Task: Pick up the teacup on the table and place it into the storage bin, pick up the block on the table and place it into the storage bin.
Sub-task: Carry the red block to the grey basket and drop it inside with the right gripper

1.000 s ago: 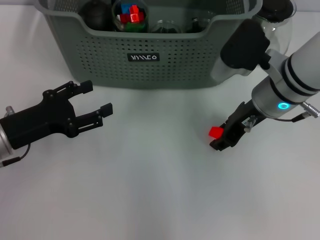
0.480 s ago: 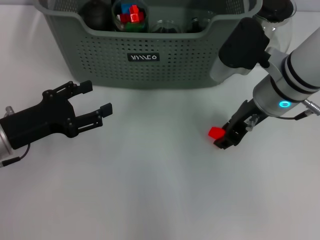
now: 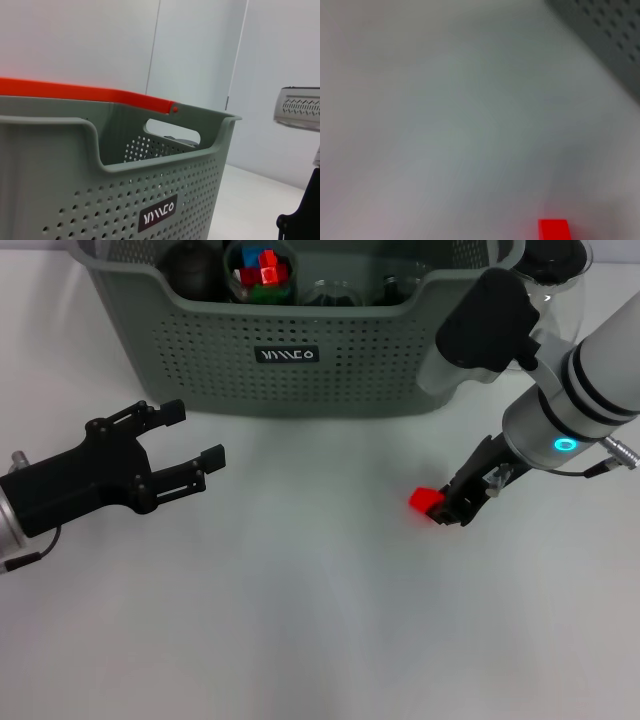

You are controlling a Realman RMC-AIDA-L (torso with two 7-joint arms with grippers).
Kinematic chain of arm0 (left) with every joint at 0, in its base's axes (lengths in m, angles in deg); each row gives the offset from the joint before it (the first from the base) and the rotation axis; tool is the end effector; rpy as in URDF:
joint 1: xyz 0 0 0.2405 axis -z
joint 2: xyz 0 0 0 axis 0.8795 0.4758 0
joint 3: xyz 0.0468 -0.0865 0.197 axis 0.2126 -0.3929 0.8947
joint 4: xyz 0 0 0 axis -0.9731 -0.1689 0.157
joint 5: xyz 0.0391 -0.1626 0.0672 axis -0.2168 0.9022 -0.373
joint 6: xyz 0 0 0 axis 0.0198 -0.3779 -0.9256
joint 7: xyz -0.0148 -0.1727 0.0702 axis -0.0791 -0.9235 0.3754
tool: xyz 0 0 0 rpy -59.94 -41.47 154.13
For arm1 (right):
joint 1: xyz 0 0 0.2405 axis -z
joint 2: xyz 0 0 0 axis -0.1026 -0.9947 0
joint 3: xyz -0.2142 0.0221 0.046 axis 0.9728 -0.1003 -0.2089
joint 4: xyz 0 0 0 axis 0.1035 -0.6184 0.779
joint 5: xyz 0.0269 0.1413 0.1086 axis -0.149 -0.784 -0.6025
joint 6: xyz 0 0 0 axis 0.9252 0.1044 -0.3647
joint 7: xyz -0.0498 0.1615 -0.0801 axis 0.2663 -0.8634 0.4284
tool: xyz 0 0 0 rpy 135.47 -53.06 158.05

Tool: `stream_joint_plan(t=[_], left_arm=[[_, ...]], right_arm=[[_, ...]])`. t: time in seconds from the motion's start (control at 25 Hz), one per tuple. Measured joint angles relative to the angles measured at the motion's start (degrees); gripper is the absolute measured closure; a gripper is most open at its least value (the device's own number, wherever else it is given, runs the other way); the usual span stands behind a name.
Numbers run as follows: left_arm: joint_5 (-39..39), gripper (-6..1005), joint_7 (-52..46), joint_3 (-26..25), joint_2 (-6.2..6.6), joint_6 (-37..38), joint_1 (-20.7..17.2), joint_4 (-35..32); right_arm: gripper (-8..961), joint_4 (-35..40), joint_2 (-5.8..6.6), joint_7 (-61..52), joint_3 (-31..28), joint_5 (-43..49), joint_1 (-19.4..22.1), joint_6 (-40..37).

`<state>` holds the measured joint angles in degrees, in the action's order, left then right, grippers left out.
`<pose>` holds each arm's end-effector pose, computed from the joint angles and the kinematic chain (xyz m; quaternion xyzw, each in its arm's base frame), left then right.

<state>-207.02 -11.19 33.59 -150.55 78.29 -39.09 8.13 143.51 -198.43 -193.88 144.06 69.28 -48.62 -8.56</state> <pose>-0.2425 0.2678 -0.0112 -0.8915 -0.2195 -0.3085 0.2487 0.1843 0.3132 -0.0890 -0.9359 0.2555 -0.2169 0.1081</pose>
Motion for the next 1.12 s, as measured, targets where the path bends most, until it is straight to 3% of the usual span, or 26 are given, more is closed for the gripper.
stream_joint_plan(t=[0.2, 0.44, 0.64, 0.76, 0.88, 0.96, 1.0, 1.04, 1.12], left_arm=[[0.10, 174, 0.00, -0.06, 0.00, 0.00, -0.04, -0.05], [0.12, 174, 0.00, -0.70, 0.06, 0.01, 0.03, -0.21], [0.11, 174, 0.00, -0.71, 0.09, 0.01, 0.38, -0.06], [0.10, 174, -0.03, -0.68, 0.08, 0.00, 0.64, 0.00], [0.10, 174, -0.14, -0.69, 0.09, -0.05, 0.70, 0.00], [0.10, 174, -0.16, -0.63, 0.06, -0.07, 0.70, 0.00], [0.10, 174, -0.18, -0.60, 0.03, -0.05, 0.70, 0.00], [0.11, 174, -0.20, -0.60, 0.02, -0.07, 0.70, 0.00], [0.10, 174, -0.28, -0.57, -0.03, -0.07, 0.70, 0.00]], right_arm=[[748, 7.17, 0.21, -0.20, -3.07, -1.35, 2.22, -3.41], [733, 28.04, 0.49, 5.39, -15.07, -15.13, 8.49, -11.15], [721, 34.44, 0.33, 7.38, -20.04, -23.78, 8.27, -6.58], [714, 31.34, 0.18, 5.08, -17.29, -19.84, 4.50, 4.02], [706, 20.82, 0.28, 0.03, -13.69, -13.12, -3.56, 14.36], [701, 10.69, 0.30, -3.18, -13.23, -8.48, -10.72, 19.90], [699, -1.28, 0.30, -5.07, -13.76, -5.61, -17.60, 25.26], [696, -1.28, 0.30, -5.07, -13.76, -5.61, -17.60, 25.26], [691, -14.30, 0.43, -5.53, -14.75, -4.42, -24.84, 31.44]])
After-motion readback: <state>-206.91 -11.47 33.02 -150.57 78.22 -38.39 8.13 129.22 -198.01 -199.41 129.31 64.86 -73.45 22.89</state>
